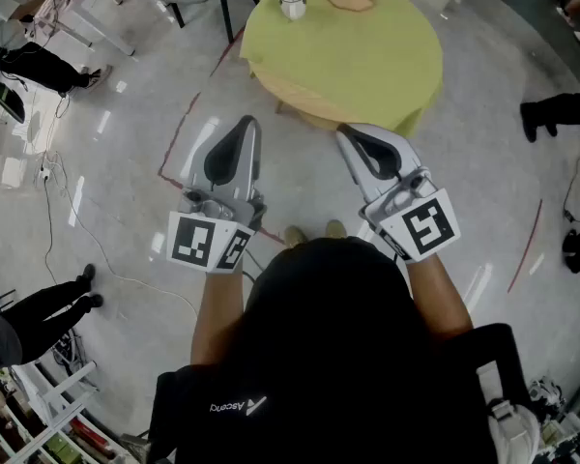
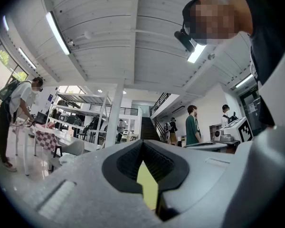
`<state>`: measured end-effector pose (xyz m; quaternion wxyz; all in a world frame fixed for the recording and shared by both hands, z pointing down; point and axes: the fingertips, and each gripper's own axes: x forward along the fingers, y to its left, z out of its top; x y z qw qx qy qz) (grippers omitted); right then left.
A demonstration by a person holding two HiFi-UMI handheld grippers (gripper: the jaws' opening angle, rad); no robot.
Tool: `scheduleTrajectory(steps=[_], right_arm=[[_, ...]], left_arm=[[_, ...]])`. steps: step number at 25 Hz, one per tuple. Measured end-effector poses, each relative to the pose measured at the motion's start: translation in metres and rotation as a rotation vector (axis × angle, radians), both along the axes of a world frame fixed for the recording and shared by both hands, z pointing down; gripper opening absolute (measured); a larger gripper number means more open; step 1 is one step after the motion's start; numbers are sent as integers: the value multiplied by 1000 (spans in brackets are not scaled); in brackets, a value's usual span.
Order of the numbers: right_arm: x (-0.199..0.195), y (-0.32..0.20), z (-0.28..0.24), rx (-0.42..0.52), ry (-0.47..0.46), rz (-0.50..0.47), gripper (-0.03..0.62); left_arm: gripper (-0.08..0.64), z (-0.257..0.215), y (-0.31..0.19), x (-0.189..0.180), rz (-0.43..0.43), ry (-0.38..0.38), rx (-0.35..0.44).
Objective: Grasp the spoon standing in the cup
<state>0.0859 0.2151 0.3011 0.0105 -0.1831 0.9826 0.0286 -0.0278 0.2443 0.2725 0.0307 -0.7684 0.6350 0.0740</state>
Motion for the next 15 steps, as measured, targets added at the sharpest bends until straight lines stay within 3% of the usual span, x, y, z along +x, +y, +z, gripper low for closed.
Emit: scheduleTrajectory(steps=[8, 15], right_arm=[[-17, -1, 4, -18, -4, 6, 3], [-53, -1, 9, -2, 30, 33, 3]], left_arm=[[11, 7, 0, -18, 10, 16, 5], [11, 14, -3, -56, 38, 38, 18]])
